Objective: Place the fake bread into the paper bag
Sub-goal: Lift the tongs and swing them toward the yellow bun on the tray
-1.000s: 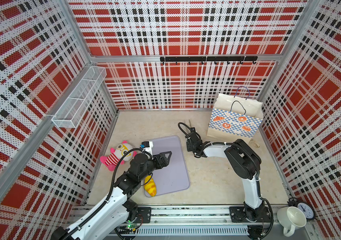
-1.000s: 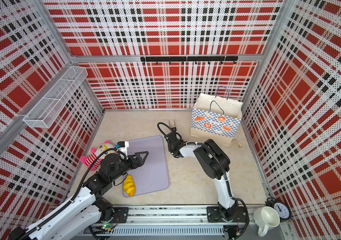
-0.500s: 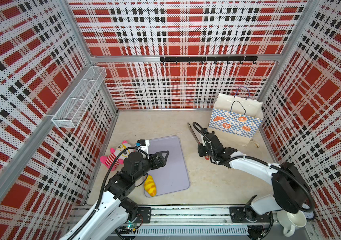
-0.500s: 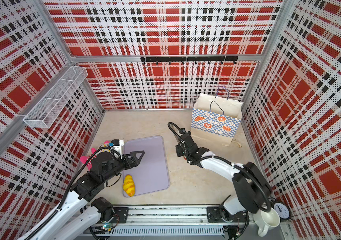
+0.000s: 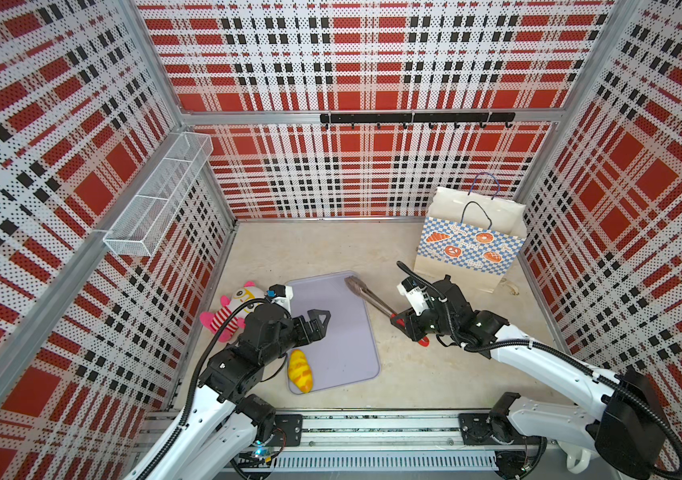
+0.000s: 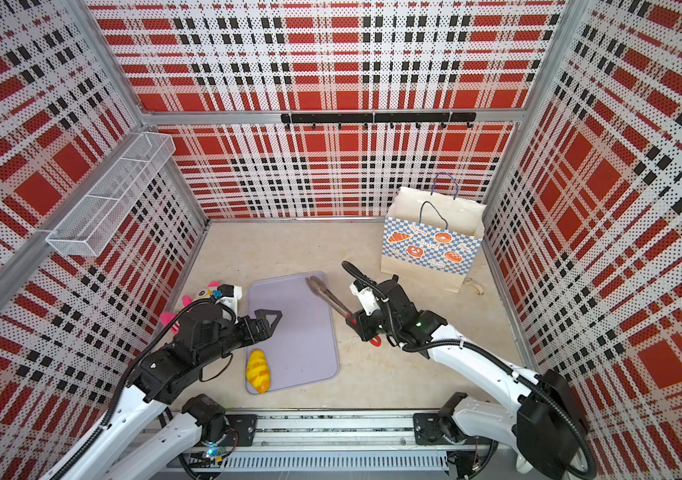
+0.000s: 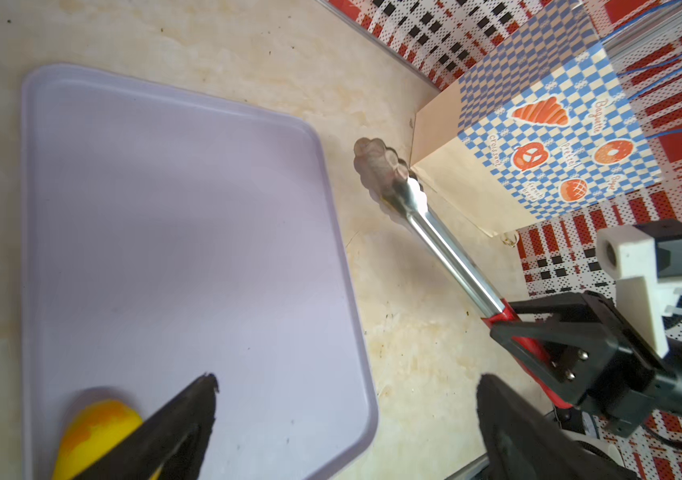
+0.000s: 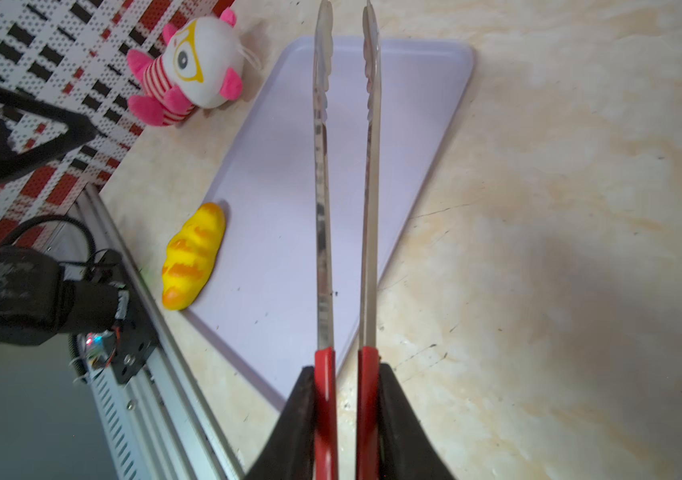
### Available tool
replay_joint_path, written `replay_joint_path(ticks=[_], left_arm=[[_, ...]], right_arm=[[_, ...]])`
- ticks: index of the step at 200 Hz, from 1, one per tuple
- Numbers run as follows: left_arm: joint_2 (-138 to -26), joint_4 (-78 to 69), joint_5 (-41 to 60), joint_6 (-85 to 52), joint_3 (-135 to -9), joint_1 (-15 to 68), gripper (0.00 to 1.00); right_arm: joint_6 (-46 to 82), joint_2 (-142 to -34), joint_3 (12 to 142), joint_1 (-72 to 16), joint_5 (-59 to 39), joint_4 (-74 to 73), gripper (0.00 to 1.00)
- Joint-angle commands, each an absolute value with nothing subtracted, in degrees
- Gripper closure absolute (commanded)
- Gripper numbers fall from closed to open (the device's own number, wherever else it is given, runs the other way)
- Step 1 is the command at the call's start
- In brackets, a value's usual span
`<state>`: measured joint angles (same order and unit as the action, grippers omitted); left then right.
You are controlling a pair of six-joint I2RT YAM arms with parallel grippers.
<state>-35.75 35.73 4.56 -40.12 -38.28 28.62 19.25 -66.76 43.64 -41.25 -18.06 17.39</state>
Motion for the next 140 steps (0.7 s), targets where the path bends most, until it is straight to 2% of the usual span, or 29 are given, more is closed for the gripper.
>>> replay_joint_path(ticks=[1, 65, 140], left_arm=[[-36.2, 40.4, 3.3, -38.4, -40.2, 27.8, 0.0], [-35.1, 45.3, 2.3, -37.5, -41.3, 25.9, 0.02], [-35.1, 49.9, 4.5, -34.4, -40.0, 21.5, 0.02]], right_arm=[[17.5, -65.8, 43.0, -42.4, -24.5, 17.7, 0.74], [19.9, -69.0, 40.9, -43.2, -34.4, 16.2, 0.72], [18.3, -72.1, 40.8, -47.8, -38.8, 15.7, 0.71]])
